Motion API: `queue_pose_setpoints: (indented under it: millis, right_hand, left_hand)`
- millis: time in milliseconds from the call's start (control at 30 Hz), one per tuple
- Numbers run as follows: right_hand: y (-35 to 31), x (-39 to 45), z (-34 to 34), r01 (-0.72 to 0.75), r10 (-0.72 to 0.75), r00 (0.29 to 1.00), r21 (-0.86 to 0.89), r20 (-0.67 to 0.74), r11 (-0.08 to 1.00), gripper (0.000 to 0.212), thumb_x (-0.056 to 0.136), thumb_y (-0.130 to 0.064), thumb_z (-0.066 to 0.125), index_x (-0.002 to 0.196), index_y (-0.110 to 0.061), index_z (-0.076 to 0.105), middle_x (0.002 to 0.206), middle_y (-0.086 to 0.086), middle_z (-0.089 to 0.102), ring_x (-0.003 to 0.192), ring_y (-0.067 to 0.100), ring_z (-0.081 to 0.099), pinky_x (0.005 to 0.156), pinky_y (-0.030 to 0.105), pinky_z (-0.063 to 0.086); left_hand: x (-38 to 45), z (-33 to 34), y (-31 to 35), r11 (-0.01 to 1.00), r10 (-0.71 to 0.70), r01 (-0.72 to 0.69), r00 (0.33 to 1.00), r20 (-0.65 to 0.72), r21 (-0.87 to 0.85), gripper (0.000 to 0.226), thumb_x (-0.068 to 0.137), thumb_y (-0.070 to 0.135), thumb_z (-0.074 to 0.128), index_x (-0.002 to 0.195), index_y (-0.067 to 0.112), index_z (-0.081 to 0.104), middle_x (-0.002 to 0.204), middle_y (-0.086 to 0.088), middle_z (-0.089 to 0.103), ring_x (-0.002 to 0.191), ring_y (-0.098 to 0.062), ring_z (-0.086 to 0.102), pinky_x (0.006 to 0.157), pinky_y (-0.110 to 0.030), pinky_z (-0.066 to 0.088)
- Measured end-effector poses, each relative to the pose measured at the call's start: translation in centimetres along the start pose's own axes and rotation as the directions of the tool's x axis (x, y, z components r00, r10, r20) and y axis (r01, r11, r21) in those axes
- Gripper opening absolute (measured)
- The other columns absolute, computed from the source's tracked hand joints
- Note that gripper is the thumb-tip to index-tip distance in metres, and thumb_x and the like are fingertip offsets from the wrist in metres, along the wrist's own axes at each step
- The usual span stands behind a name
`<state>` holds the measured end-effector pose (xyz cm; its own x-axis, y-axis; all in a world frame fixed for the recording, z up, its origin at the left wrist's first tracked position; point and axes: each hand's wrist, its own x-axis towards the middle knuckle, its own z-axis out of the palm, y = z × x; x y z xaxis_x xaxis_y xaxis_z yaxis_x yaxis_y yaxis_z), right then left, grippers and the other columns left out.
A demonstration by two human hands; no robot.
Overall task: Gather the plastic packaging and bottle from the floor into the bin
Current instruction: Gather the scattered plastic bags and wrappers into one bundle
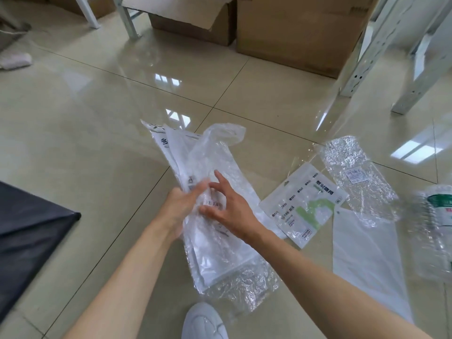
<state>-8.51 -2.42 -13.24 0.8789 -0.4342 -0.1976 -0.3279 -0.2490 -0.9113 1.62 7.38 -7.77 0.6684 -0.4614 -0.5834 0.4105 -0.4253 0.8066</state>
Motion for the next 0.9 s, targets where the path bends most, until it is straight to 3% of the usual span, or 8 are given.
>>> queue_pose_setpoints:
  millis: [100, 200, 300, 400, 467, 567, 700, 900]
  right_hand:
    - [0.1, -0.2, 0.0, -0.009, 0.009, 1.000, -0.002, 0.029, 1.000, 0.100, 0.081, -0.038, 0.076, 0.155, -0.034, 0.008, 0.148, -0.009, 0.046, 0.133, 0.012, 0.046, 0.103, 0.022, 0.038]
    - [0.7, -0.6, -0.8, -0.005, 0.011, 0.998, -0.097, 0.058, 0.995, 0.084, 0.088, -0.048, 0.064, 0.154, -0.033, 0.014, 0.148, -0.009, 0.046, 0.134, 0.013, 0.046, 0.108, 0.028, 0.037]
    - [4.0, -0.5, -3.0, -0.137, 0.077, 0.976, -0.301, -0.203, 0.944, 0.064, 0.097, -0.052, 0.045, 0.152, -0.025, 0.026, 0.151, -0.003, 0.044, 0.137, 0.020, 0.042, 0.116, 0.043, 0.028]
    - [8.5, -0.7, -6.0, -0.515, 0.302, 0.826, -0.420, -0.476, 0.747, 0.077, 0.092, -0.054, 0.050, 0.152, -0.016, 0.021, 0.156, 0.015, 0.030, 0.143, 0.032, 0.030, 0.114, 0.053, 0.025]
    - [10.6, -1.0, -7.6, -0.673, 0.463, 0.734, -0.436, -0.497, 0.598, 0.099, 0.082, -0.065, 0.056, 0.154, -0.013, 0.010, 0.158, 0.023, 0.017, 0.145, 0.039, 0.021, 0.113, 0.059, 0.023]
    - [11.8, -1.1, -8.7, -0.765, 0.572, 0.643, -0.395, -0.509, 0.509, 0.121, 0.071, -0.077, 0.058, 0.154, -0.010, 0.003, 0.158, 0.028, 0.008, 0.146, 0.043, 0.011, 0.111, 0.063, 0.023]
    - [12.0, -0.6, -7.7, -0.678, 0.515, 0.734, -0.521, -0.443, 0.518, 0.119, 0.072, -0.076, 0.058, 0.154, -0.010, 0.003, 0.159, 0.027, -0.001, 0.147, 0.044, 0.003, 0.110, 0.064, 0.022]
    - [12.3, -0.6, -6.8, -0.536, 0.281, 0.839, -0.615, -0.467, 0.578, 0.050, 0.090, -0.035, 0.051, 0.130, -0.007, 0.040, 0.141, 0.015, 0.041, 0.129, 0.034, 0.039, 0.093, 0.050, 0.044]
  left_hand:
    - [-0.1, 0.6, -0.3, 0.996, 0.026, -0.018, 0.995, -0.101, 0.082, 0.013, 0.078, 0.007, 0.078, 0.090, 0.005, 0.073, 0.075, -0.006, 0.073, 0.056, -0.015, 0.071, 0.045, -0.018, 0.053]
    - [0.0, 0.7, -0.4, 0.989, 0.048, -0.021, 0.982, -0.183, 0.146, 0.013, 0.078, -0.003, 0.075, 0.086, 0.006, 0.070, 0.072, -0.004, 0.068, 0.051, -0.011, 0.065, 0.041, -0.016, 0.050]
    - [0.1, 0.4, -0.1, 0.983, 0.075, -0.030, 0.966, -0.248, 0.180, 0.019, 0.078, -0.003, 0.074, 0.073, 0.009, 0.060, 0.073, -0.004, 0.063, 0.063, -0.016, 0.060, 0.053, -0.023, 0.048]
    - [0.5, 0.0, 0.1, 0.979, 0.117, -0.067, 0.959, -0.258, 0.194, 0.021, 0.079, -0.002, 0.073, 0.072, 0.012, 0.060, 0.087, -0.014, 0.068, 0.076, -0.024, 0.065, 0.066, -0.028, 0.051]
    - [0.4, 0.2, 0.2, 0.976, 0.132, -0.082, 0.959, -0.253, 0.200, 0.022, 0.079, -0.003, 0.073, 0.070, 0.012, 0.060, 0.088, -0.015, 0.067, 0.079, -0.026, 0.065, 0.061, -0.024, 0.049]
    - [0.3, 0.8, 0.4, 0.970, 0.137, -0.080, 0.960, -0.243, 0.230, 0.027, 0.079, -0.002, 0.073, 0.065, 0.013, 0.055, 0.068, -0.007, 0.059, 0.065, -0.023, 0.060, 0.046, -0.020, 0.045]
    - [0.4, 1.4, 0.5, 0.970, 0.131, -0.079, 0.966, -0.222, 0.228, 0.030, 0.080, -0.001, 0.073, 0.065, 0.014, 0.052, 0.063, -0.001, 0.052, 0.057, -0.018, 0.052, 0.049, -0.023, 0.036]
    - [0.2, 1.4, 0.6, 0.967, 0.136, -0.081, 0.965, -0.222, 0.240, 0.015, 0.080, -0.002, 0.073, 0.076, 0.002, 0.059, 0.069, -0.006, 0.057, 0.062, -0.020, 0.057, 0.058, -0.024, 0.044]
